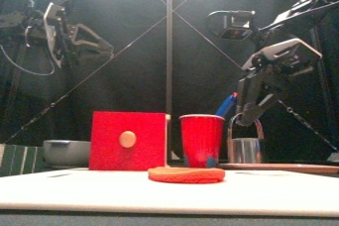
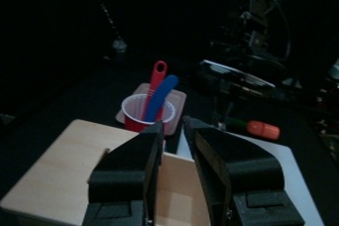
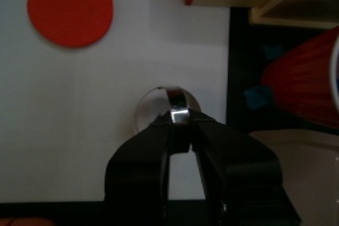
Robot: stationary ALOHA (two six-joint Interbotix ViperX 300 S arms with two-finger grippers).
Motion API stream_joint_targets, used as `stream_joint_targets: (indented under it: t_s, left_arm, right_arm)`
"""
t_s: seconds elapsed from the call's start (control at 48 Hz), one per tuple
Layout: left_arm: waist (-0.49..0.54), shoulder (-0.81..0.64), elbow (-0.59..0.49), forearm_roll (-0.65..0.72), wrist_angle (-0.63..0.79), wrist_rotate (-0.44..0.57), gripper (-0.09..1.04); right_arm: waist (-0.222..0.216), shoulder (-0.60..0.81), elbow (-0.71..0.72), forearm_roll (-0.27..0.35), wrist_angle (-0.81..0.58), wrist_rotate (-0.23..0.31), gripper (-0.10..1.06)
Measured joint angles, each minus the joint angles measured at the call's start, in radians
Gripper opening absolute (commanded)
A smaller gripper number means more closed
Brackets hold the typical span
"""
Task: Get the cutter from the drawer then cut the dough then place the extra dough in the bowl
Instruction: Shut the drawer
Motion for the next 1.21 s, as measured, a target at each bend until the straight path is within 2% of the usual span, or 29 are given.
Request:
stream_joint_targets:
  t_s: [0.208, 0.292, 0.375, 0.5, 0.562, 0.708, 0.854, 1.021, 1.104, 1.208]
  left_arm:
    - [0.054, 0.078, -0.048, 0.034, 0.0, 0.0, 0.68]
    - [0.078, 0.107, -0.071, 0.061, 0.011, 0.0, 0.7]
    - [0.121, 0.14, -0.104, 0.095, 0.044, 0.0, 0.71]
    - [0.178, 0.192, -0.175, 0.133, 0.129, 0.0, 0.7]
    - [0.209, 0.219, -0.218, 0.143, 0.173, 0.003, 0.7]
    - [0.296, 0.293, -0.322, 0.156, 0.273, -0.002, 0.69]
    - [0.354, 0.396, -0.453, 0.204, 0.468, 0.0, 0.62]
    - [0.357, 0.506, -0.565, 0.241, 0.67, 0.005, 0.54]
    - [0.35, 0.545, -0.6, 0.278, 0.729, 0.006, 0.53]
    - [0.327, 0.577, -0.626, 0.299, 0.782, 0.009, 0.53]
  right_arm:
    - [0.002, 0.009, -0.005, 0.091, -0.009, -0.002, 0.76]
    - [0.003, 0.009, -0.018, 0.118, -0.009, 0.002, 0.79]
    - [0.002, 0.009, -0.034, 0.115, -0.009, -0.005, 0.79]
    - [0.002, 0.025, -0.075, 0.071, -0.011, -0.005, 0.79]
    - [0.003, 0.037, -0.106, 0.067, -0.011, -0.005, 0.79]
    - [0.017, 0.087, -0.178, 0.066, -0.028, -0.006, 0.75]
    - [0.044, 0.172, -0.247, 0.063, -0.066, -0.015, 0.59]
    - [0.067, 0.249, -0.307, 0.055, -0.074, -0.02, 0.37]
    - [0.072, 0.282, -0.334, 0.041, -0.078, -0.021, 0.32]
    - [0.072, 0.334, -0.373, 0.017, -0.081, -0.02, 0.33]
